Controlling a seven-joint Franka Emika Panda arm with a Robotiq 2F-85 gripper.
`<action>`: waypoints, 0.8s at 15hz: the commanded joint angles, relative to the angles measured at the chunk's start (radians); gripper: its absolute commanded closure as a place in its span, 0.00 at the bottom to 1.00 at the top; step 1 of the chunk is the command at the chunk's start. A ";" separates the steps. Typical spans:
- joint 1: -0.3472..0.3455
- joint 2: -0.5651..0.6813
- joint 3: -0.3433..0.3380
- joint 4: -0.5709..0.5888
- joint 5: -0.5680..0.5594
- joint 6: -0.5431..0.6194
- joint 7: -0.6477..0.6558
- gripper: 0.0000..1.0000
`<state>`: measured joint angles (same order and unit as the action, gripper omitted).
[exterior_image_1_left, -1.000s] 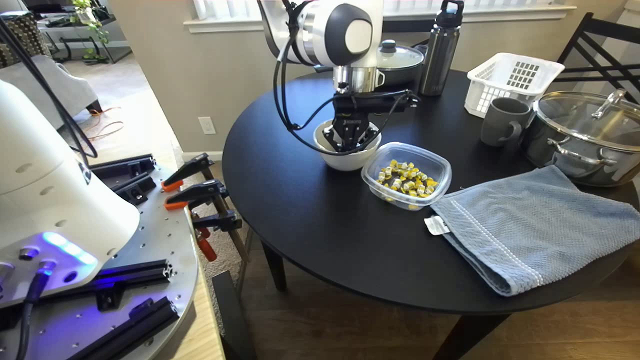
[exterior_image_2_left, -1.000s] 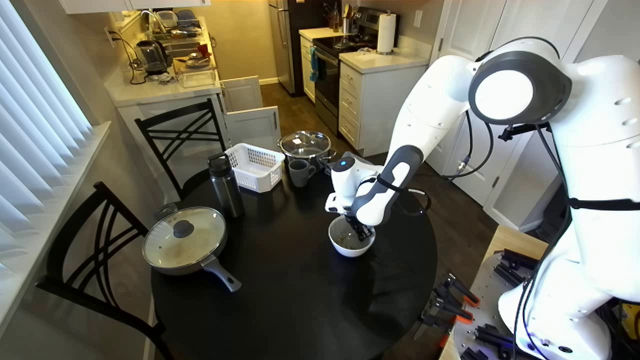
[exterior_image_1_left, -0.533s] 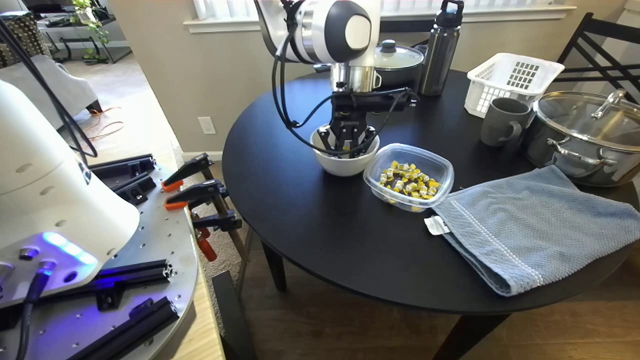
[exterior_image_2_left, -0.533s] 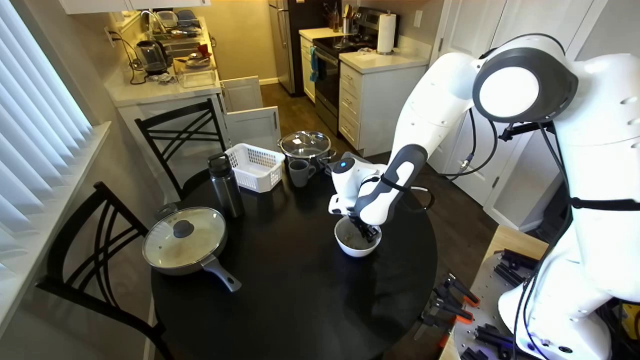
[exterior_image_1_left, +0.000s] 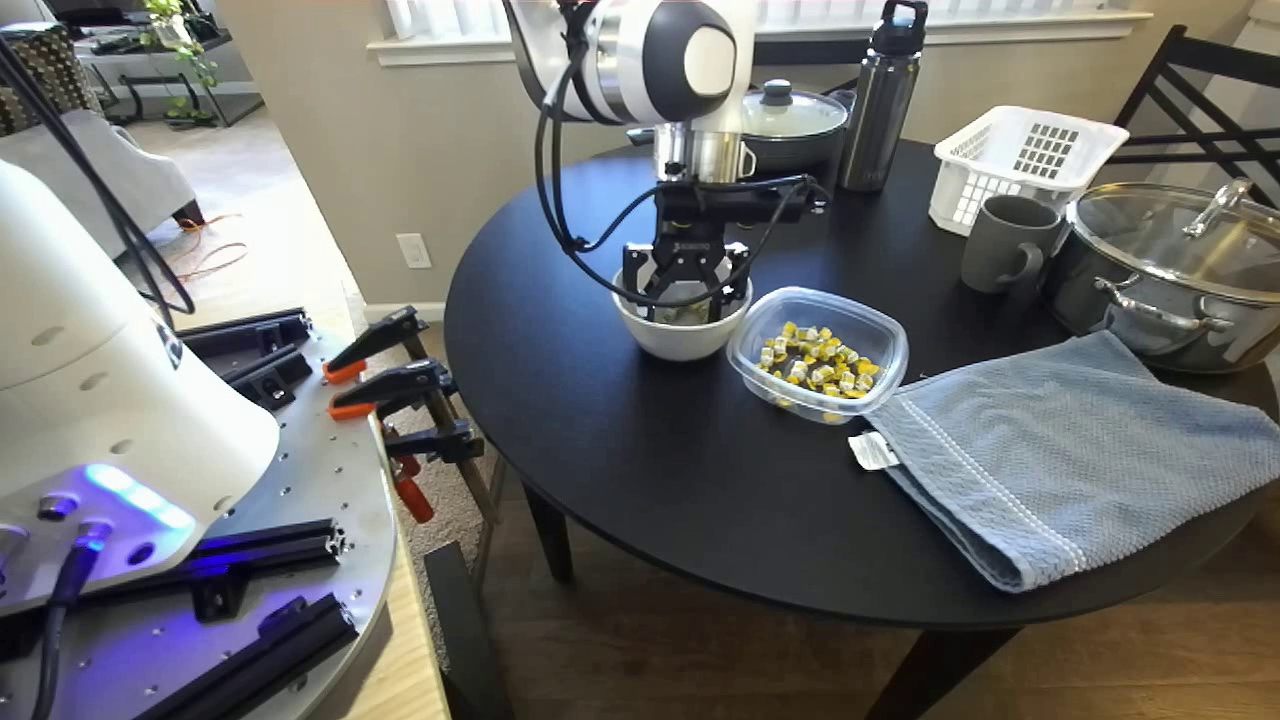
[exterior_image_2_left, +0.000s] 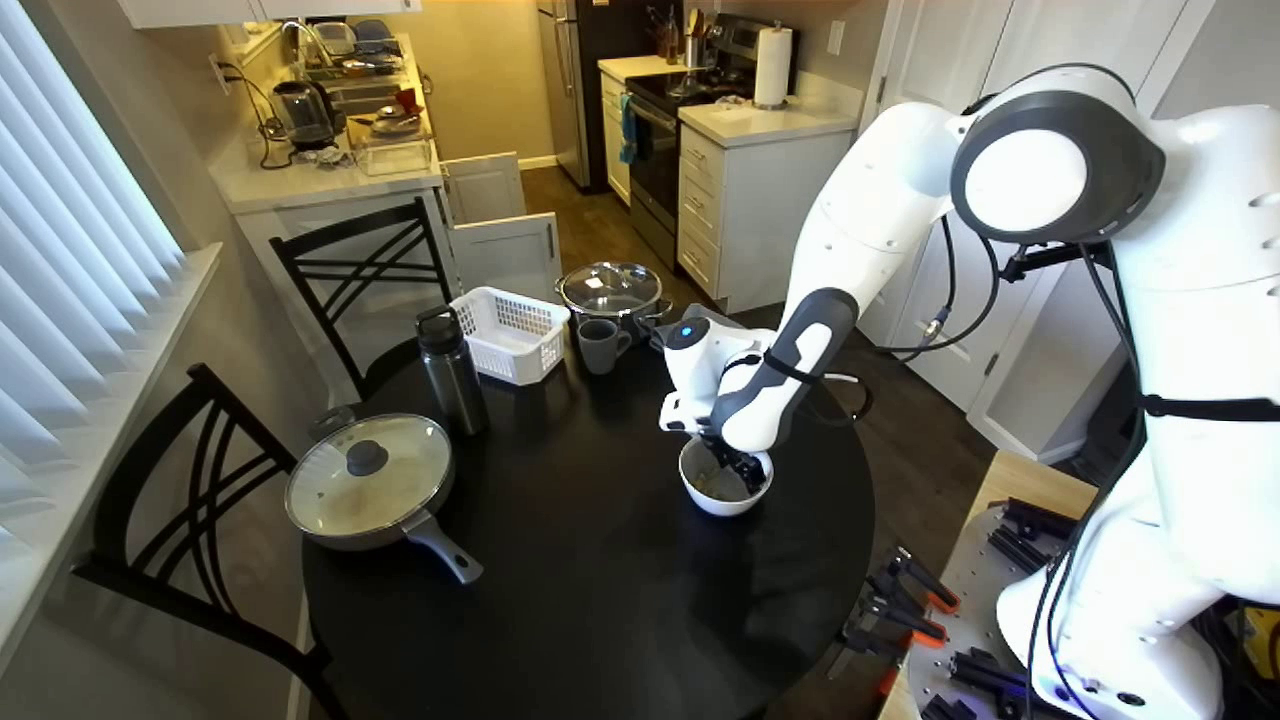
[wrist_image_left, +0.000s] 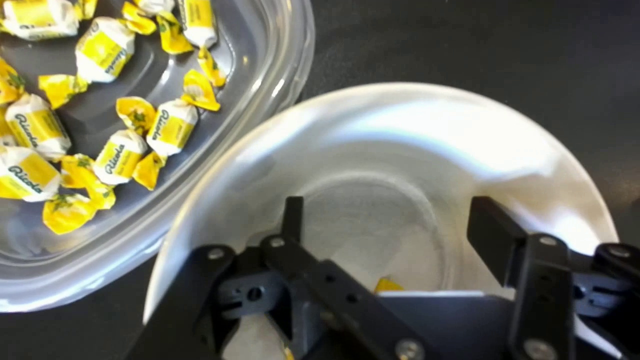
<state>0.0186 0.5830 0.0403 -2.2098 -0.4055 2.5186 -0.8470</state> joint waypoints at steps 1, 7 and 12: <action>-0.016 -0.024 0.019 -0.029 0.005 0.024 0.007 0.00; -0.037 0.001 0.051 -0.029 0.021 0.116 -0.014 0.00; -0.031 -0.021 0.055 -0.073 -0.009 0.198 -0.038 0.00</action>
<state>0.0010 0.5888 0.0833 -2.2300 -0.3983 2.6493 -0.8582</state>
